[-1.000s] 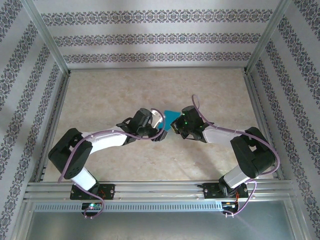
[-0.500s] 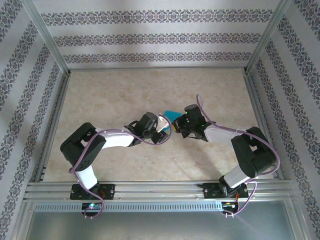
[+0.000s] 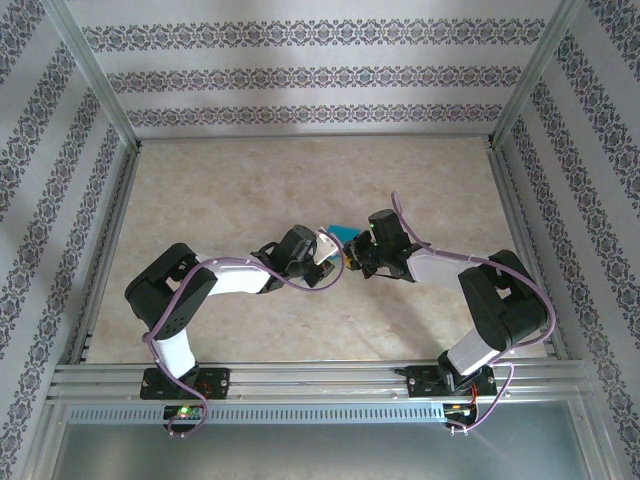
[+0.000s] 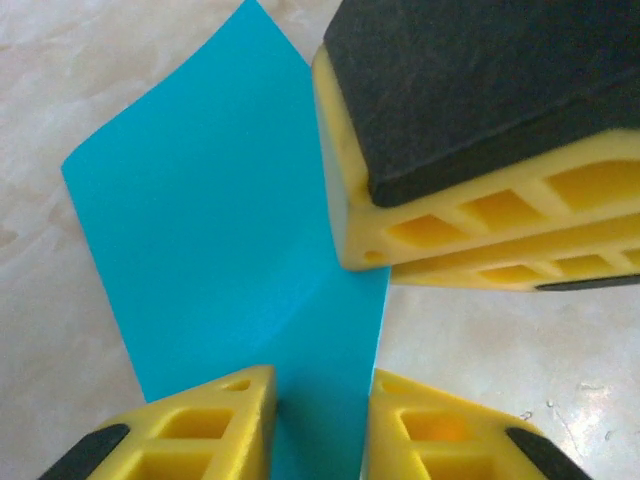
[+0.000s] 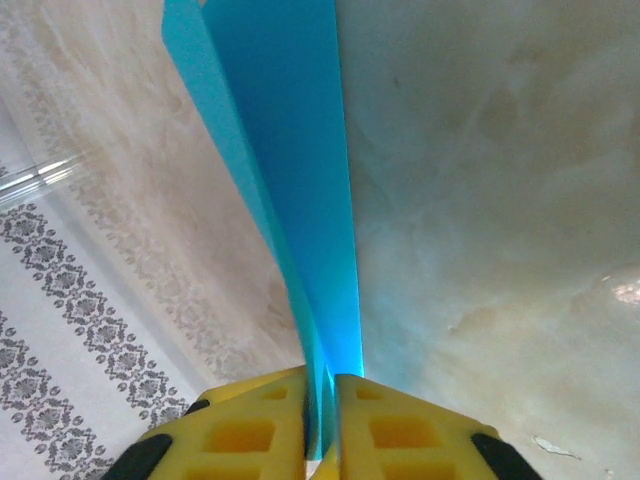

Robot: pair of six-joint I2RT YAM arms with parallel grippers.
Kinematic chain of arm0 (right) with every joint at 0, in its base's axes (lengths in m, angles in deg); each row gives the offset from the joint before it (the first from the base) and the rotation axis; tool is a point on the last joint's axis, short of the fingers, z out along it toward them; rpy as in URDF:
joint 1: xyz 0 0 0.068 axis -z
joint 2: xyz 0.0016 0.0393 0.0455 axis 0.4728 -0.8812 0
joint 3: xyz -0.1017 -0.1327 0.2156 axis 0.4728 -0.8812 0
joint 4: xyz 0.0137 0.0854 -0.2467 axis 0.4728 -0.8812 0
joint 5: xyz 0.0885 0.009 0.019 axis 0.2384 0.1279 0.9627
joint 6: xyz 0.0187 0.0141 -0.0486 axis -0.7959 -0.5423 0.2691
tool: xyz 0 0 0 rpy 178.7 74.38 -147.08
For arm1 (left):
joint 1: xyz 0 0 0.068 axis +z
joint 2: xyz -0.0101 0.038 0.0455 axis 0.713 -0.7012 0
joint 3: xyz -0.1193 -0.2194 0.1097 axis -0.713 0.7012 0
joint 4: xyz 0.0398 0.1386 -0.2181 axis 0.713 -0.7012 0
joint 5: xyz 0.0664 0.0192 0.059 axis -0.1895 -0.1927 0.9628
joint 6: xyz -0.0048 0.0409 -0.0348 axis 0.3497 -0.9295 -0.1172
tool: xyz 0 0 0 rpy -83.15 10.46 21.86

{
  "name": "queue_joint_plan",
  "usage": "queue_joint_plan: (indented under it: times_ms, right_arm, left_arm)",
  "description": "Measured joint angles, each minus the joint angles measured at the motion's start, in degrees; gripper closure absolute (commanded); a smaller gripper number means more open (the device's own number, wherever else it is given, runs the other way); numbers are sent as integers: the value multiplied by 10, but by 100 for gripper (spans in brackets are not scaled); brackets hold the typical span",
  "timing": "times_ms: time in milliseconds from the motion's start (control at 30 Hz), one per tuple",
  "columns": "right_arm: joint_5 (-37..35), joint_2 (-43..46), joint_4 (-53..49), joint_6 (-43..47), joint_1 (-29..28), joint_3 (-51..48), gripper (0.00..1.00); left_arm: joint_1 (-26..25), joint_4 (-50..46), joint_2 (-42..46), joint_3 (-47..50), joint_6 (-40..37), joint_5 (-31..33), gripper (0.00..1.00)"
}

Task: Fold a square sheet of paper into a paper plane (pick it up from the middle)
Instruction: Fold the wing for the fifth time at the center of the table.

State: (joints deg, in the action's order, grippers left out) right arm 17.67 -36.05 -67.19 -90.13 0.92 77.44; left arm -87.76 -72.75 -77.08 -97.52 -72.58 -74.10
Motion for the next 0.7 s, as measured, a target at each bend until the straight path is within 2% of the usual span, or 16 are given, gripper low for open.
queue_joint_plan:
  times_ms: [200, 333, 533, 700]
  right_arm:
    - [0, 0, -8, 16, 6, 3, 49]
    - [-3, 0, -22, 47, 14, 12, 37]
    - [-6, 0, -45, 130, 36, 35, 29]
    - [-9, 13, -59, 219, 59, 40, 28]
  left_arm:
    - [0, 6, 0, 0, 0, 0, 85]
    - [0, 12, 0, 5, 7, -1, 89]
    - [0, 19, 0, 15, 53, -23, 95]
    - [10, 24, 0, 17, 122, -61, 97]
